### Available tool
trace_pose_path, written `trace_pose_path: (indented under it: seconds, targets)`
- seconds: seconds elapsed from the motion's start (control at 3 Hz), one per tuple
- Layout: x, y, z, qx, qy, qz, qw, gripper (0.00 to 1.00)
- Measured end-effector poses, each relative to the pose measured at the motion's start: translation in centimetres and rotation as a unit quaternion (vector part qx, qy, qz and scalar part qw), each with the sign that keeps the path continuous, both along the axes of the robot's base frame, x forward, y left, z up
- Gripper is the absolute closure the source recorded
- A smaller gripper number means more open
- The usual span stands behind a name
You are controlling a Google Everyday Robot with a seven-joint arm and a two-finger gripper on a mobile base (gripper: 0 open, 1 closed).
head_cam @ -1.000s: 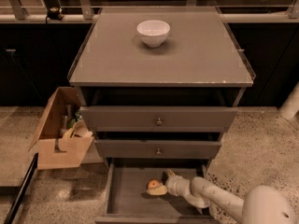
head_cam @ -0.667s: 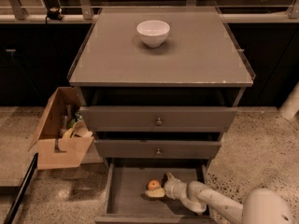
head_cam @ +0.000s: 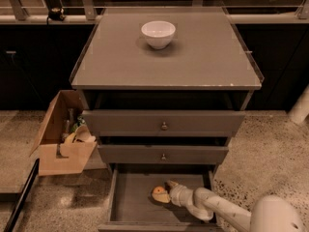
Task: Pick orange from bottom drawer and place on counter
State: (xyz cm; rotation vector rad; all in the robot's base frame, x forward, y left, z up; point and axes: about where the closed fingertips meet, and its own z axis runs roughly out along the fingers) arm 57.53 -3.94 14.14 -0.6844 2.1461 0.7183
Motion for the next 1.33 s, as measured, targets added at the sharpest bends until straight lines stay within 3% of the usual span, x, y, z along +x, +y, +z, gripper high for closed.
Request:
trace_pose_path:
  seconds: [1.0,1.33]
  targets:
    - [-0.03,0.10,0.07,0.001,-0.001,0.001,1.0000,1.00]
    - [-0.19,0.20,0.56,0.006,-0.004,0.005,1.0000,1.00]
